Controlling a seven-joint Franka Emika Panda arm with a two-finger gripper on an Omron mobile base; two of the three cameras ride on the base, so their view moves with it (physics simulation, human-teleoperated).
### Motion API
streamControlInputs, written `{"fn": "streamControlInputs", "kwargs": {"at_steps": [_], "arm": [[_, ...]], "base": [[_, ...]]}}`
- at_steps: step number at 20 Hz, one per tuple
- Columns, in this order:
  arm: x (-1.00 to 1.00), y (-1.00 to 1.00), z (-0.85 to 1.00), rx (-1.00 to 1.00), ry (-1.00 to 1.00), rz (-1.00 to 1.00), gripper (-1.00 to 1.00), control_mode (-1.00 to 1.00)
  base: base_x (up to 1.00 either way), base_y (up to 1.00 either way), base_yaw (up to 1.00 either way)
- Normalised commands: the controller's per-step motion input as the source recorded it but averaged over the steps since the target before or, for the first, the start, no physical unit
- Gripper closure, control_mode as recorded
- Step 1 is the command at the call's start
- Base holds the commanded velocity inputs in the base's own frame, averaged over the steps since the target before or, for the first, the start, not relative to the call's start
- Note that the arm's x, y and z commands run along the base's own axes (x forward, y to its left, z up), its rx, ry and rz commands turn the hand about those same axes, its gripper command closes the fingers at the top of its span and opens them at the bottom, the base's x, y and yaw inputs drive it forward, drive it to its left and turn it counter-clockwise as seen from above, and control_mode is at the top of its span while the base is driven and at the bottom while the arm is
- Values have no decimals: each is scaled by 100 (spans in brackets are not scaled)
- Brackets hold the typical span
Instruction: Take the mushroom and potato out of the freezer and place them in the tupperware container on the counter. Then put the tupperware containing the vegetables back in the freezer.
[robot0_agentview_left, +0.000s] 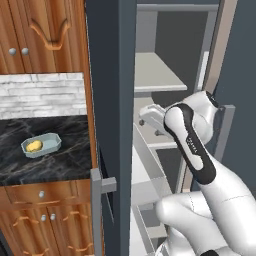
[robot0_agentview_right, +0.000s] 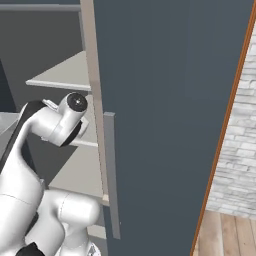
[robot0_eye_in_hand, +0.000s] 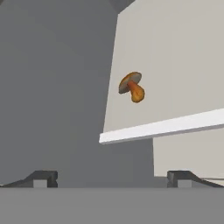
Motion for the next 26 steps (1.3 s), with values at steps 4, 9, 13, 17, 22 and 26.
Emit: {"fn": "streamControlInputs", "kwargs": {"at_steps": [4, 9, 13, 17, 22, 26], "arm": [[51, 13, -24, 0, 0, 0, -100, -100], [41, 8, -21, 0, 0, 0, -100, -100], [35, 8, -23, 0, 0, 0, -100, -100], [28, 7, -26, 0, 3, 0, -100, -100], [22, 13, -22, 0, 2, 0, -100, -100], [25, 15, -17, 0, 0, 0, -100, -100]], "base": [[0, 0, 0], [0, 0, 0], [0, 0, 0], [0, 0, 0], [0, 0, 0], [0, 0, 0]]}}
